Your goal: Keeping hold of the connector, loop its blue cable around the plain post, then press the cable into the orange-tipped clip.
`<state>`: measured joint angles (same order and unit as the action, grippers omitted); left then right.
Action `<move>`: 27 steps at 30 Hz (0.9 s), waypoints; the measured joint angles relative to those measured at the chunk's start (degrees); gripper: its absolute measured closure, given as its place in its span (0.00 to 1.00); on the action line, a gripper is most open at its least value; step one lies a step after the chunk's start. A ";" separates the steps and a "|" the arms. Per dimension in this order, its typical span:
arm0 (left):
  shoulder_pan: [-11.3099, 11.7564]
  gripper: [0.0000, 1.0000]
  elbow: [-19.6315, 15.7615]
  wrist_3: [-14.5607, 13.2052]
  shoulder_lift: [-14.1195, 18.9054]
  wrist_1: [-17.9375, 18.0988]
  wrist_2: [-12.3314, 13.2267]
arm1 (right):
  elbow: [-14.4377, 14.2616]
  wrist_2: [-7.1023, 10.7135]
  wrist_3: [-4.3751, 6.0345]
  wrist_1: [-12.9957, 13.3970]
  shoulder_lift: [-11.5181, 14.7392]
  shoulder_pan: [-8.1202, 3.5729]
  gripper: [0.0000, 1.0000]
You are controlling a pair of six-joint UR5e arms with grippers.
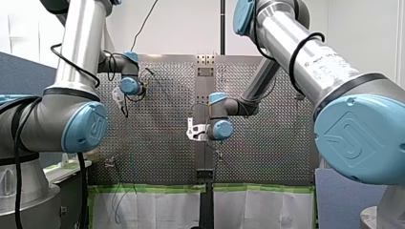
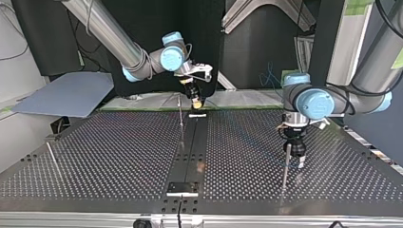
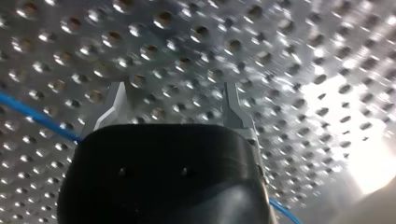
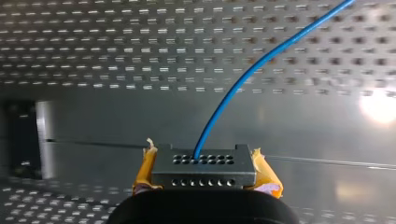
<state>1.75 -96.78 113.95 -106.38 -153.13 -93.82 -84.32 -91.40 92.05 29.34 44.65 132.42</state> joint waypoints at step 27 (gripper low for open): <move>0.07 0.01 0.66 -1.28 -0.86 -3.07 -1.98 | -3.08 -8.14 -0.53 7.13 -13.26 -0.12 1.00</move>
<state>1.81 -96.13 112.67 -107.24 -156.20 -95.79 -87.40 -99.54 91.52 36.47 31.38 132.31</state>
